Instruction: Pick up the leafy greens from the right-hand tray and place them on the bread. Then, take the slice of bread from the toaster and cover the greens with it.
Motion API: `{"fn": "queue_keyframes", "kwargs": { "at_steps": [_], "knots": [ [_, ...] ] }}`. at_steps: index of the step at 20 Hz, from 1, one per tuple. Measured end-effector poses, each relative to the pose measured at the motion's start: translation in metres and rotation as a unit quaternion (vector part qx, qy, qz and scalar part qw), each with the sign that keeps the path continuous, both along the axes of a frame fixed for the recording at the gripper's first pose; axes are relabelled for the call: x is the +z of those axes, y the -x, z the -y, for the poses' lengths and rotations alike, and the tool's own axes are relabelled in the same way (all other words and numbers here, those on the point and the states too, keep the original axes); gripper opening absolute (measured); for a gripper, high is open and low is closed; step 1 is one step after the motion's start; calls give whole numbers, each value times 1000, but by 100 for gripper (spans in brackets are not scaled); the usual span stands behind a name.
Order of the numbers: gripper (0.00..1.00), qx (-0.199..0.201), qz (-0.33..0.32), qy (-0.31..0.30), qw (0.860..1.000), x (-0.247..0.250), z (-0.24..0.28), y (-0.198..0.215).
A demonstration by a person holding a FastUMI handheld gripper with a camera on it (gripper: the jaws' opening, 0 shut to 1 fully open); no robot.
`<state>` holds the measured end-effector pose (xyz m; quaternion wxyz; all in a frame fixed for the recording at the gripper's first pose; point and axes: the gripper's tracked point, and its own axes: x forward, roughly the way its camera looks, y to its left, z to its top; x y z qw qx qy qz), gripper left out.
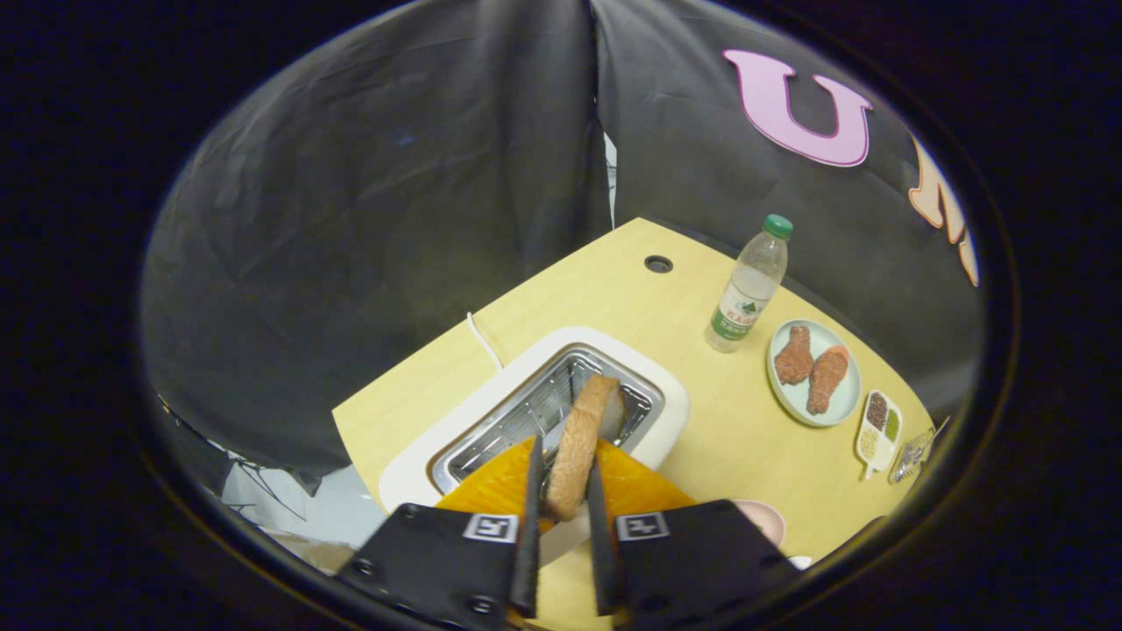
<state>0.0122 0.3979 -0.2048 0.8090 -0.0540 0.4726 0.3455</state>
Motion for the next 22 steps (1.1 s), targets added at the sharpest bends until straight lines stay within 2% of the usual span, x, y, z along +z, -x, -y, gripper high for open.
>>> {"fn": "queue_keyframes", "kwargs": {
  "at_steps": [1, 2, 6, 14, 18, 22],
  "knots": [
    [20, 1, -1, -6, 1000, 2, 1, 2],
    [20, -5, 5, -14, 1000, 7, 4, -5],
    [7, -32, 1, -53, 998, 25, 12, -5],
    [7, -79, 19, -120, 990, 72, 53, -15],
    [7, -98, 40, -110, 988, 74, 87, -22],
    [7, -125, 31, -107, 986, 61, 116, -20]
  ]
}}
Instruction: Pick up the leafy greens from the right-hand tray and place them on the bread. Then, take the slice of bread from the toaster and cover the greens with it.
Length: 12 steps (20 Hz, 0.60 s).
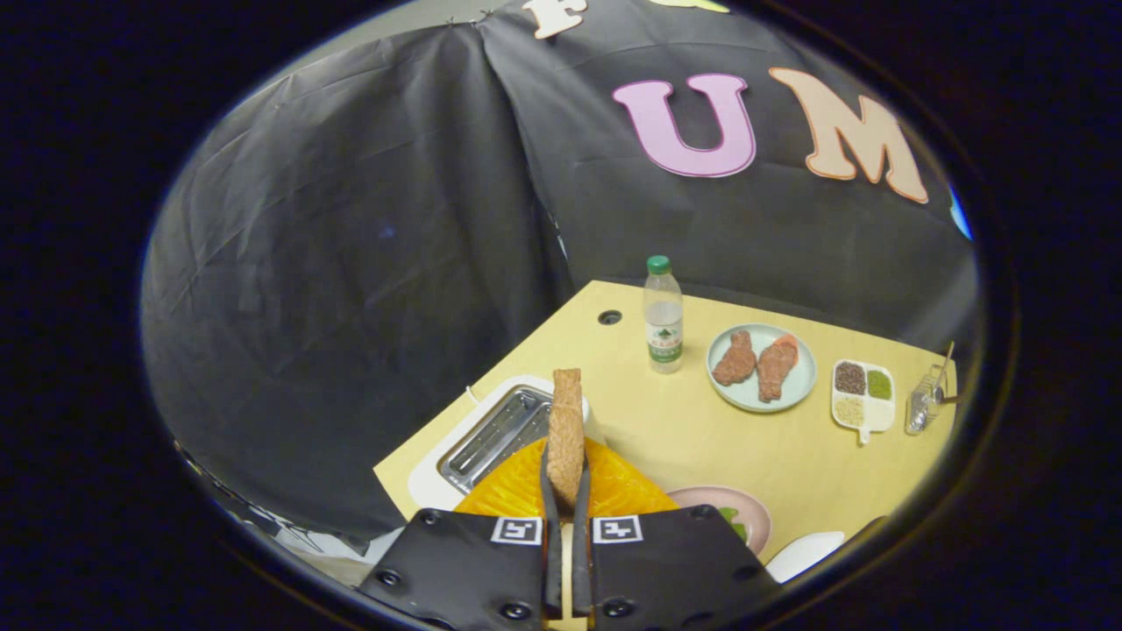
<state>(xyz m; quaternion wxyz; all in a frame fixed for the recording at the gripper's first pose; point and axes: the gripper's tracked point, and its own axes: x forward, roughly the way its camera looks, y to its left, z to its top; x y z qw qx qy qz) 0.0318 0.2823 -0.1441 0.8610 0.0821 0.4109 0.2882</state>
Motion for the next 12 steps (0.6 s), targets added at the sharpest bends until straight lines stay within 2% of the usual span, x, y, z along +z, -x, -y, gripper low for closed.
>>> {"fn": "queue_keyframes", "kwargs": {
  "at_steps": [8, 12],
  "knots": [
    [7, -55, -45, 2, 998, -49, 57, 16],
    [7, -66, -62, 3, 996, -71, 68, 29]
  ]
}}
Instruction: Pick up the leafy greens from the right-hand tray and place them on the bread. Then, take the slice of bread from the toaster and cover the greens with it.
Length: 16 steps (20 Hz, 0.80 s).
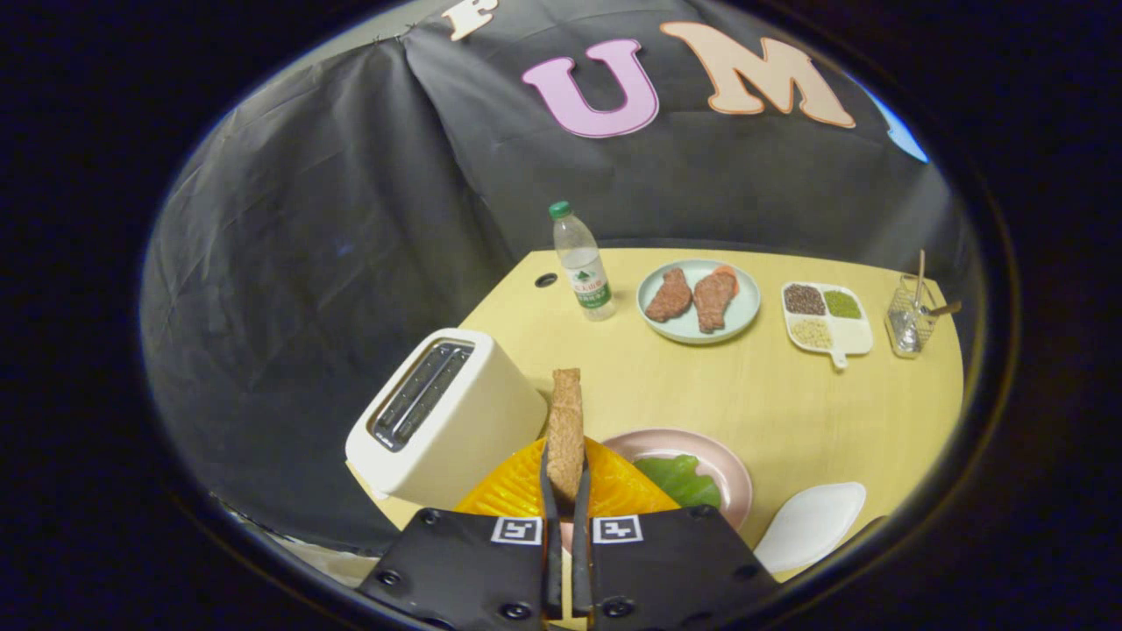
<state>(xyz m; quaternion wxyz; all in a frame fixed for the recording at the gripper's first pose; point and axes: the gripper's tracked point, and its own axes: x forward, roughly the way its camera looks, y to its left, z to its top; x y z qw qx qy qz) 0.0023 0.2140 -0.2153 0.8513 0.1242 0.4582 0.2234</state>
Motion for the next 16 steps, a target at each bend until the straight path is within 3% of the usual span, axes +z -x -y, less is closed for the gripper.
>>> {"fn": "queue_keyframes", "kwargs": {
  "at_steps": [16],
  "knots": [
    [9, -50, -71, -24, 996, -64, 33, 31]
  ]
}}
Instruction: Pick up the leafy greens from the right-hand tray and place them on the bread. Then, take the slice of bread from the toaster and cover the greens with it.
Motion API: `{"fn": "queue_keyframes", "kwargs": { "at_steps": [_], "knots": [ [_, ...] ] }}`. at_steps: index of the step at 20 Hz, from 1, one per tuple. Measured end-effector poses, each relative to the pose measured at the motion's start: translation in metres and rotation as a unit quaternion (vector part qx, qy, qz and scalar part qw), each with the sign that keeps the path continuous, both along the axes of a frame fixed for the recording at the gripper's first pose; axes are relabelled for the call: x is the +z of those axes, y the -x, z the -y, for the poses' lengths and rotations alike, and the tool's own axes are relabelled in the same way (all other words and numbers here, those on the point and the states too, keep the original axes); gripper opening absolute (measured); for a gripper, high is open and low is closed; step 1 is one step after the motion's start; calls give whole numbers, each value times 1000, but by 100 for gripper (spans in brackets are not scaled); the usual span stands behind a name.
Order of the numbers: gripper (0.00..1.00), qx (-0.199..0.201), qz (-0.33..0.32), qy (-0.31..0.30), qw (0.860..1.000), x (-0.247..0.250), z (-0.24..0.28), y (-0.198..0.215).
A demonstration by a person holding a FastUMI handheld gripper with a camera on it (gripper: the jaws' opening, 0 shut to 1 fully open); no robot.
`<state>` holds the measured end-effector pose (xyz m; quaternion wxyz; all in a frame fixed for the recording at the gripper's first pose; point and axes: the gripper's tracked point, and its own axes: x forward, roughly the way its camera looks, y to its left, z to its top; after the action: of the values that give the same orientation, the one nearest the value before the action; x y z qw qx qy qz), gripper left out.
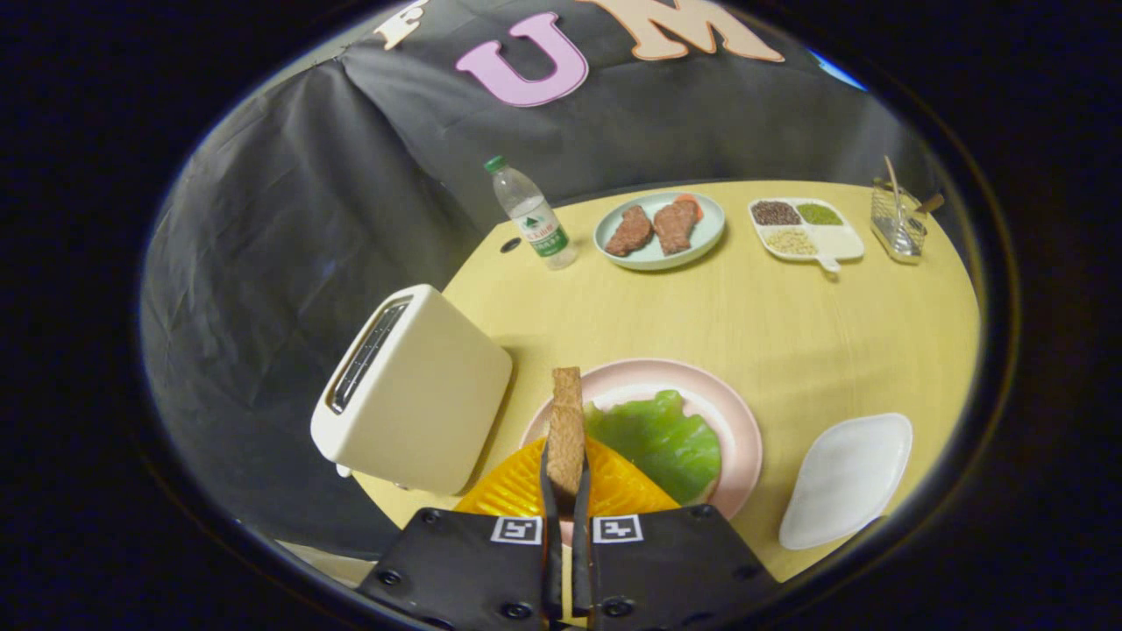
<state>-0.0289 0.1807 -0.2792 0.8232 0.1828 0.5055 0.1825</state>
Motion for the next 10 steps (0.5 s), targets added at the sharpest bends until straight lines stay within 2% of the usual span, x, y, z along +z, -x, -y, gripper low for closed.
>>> {"fn": "queue_keyframes", "kwargs": {
  "at_steps": [5, 10],
  "knots": [
    [12, -9, -12, 20, 1000, -7, 22, 3],
    [27, -14, -24, 35, 999, -21, 37, 11]
  ]
}}
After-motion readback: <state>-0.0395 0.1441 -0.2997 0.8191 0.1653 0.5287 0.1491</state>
